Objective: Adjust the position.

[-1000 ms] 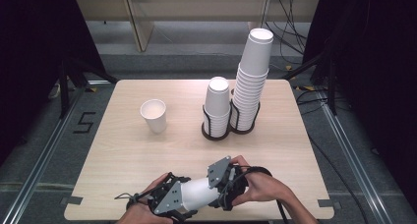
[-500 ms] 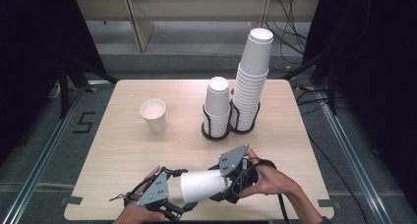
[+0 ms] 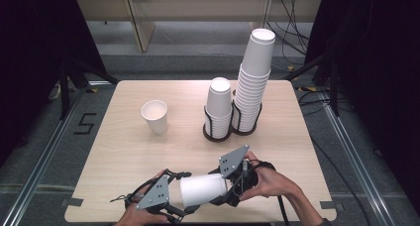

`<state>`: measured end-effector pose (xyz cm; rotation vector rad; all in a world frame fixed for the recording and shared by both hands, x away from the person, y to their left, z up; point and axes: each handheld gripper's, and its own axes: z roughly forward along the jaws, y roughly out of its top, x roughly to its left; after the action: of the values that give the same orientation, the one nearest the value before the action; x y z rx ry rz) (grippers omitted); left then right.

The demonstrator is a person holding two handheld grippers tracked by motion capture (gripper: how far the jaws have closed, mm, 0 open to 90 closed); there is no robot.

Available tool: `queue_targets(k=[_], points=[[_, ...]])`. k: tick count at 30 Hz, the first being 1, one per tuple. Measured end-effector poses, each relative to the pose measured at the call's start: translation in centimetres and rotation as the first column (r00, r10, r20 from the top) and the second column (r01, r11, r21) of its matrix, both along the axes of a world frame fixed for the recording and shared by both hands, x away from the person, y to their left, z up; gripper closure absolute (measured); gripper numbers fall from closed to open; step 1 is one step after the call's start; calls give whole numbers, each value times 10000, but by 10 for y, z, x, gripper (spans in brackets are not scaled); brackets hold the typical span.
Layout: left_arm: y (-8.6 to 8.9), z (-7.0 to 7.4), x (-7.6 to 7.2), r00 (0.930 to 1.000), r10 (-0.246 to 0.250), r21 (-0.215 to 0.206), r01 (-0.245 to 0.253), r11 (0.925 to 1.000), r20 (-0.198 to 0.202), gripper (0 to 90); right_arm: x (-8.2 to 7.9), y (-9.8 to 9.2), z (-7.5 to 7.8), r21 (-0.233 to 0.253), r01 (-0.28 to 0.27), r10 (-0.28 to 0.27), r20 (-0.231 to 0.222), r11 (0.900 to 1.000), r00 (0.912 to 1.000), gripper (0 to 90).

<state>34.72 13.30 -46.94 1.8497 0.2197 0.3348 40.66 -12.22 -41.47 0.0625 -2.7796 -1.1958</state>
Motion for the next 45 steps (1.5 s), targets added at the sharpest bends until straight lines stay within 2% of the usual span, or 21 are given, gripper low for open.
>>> queue_targets(k=[3, 6, 8, 11, 12, 16, 19, 22, 23, 24, 25, 27, 28, 29, 30, 32, 34, 35, 39, 42, 45], points=[[0, 1, 0, 10000, 8, 282, -9, 9996, 27, 125, 0, 1, -1, -179, 134, -133, 29, 9998, 9999, 224], [0, 2, 0, 9999, 131, 669, -128, 9977, -40, 130, -3, 2, 1, -479, 437, -414, 487, 9979, 9980, 195], [-2, 1, 0, 9996, 129, 616, -114, 9980, -242, 132, -4, 2, 5, -530, 527, -489, 693, 9972, 9964, 192], [-3, 3, -1, 9993, 245, 1201, -212, 9925, -264, 134, -10, 5, 8, -1173, 715, -533, 1514, 9905, 9870, 171], [-5, 2, -1, 9991, 289, 1148, -252, 9931, -305, 135, -11, 8, 8, -1238, 631, -414, 1705, 9903, 9845, 177], [-7, 1, 0, 9984, 391, 1640, -318, 9859, -415, 135, -17, 16, 6, -1788, 715, -364, 1923, 9813, 9807, 186], [-8, 0, 1, 9969, 541, 1720, -434, 9841, -579, 137, -21, 23, 2, -2249, 929, -429, 2178, 9699, 9751, 179], [-8, 1, 1, 9975, 455, 1742, -354, 9841, -540, 137, -22, 30, -4, -2497, 826, -177, 2516, 9648, 9677, 192], [-8, 3, 0, 9974, 420, 1785, -308, 9835, -591, 137, -25, 30, -5, -2597, 1087, -485, 2280, 9595, 9724, 193], [-8, 3, 0, 9975, 424, 1740, -319, 9842, -573, 137, -21, 32, -7, -2559, 783, -92, 2607, 9635, 9654, 201], [-8, 3, 0, 9973, 397, 1681, -288, 9853, -620, 137, -20, 32, -7, -2675, 765, 41, 2887, 9605, 9574, 204], [-6, 2, 2, 9974, 316, 1613, -207, 9867, -653, 129, -20, 33, -9, -2746, 647, 193, 2928, 9594, 9560, 218], [-4, 0, 2, 9958, 303, 1235, -194, 9922, -866, 117, -21, 34, -10, -2759, 516, 391, 3137, 9598, 9487, 221], [-2, -2, 5, 9941, 198, 824, -110, 9965, -1067, 103, -23, 33, -9, -2683, 699, 169, 3083, 9608, 9511, 223], [0, -4, 7, 9902, 175, 233, -144, 9996, -1385, 90, -21, 32, -9, -2489, 391, 395, 3031, 9677, 9522, 224], [3, -4, 8, 9849, 268, -495, -357, 9981, -1710, 67, -20, 29, -7, -1980, 362, 181, 2657, 9795, 9639, 225], [4, -3, 9, 9843, 228, -1069, -420, 9934, -1748, 61, -14, 23, -5, -1448, 327, 43, 2479, 9889, 9688, 228], [5, -1, 9, 9847, 345, -1031, -527, 9933, -1710, 64, -12, 20, -4, -1149, 338, -73, 2234, 9928, 9747, 228], [5, -1, 9, 9856, 374, -1477, -622, 9871, -1651, 65, -6, 11, -2, -403, 405, -329, 1750, 9984, 9840, 229], [5, -1, 9, 9841, 449, -1686, -743, 9829, -1720, 56, -5, 12, -3, -199, 459, -418, 1703, 9987, 9845, 228], [6, 1, 8, 9851, 563, -1575, -823, 9841, -1626, 57, -5, 13, -5, -159, 476, -444, 1604, 9987, 9861, 228]])
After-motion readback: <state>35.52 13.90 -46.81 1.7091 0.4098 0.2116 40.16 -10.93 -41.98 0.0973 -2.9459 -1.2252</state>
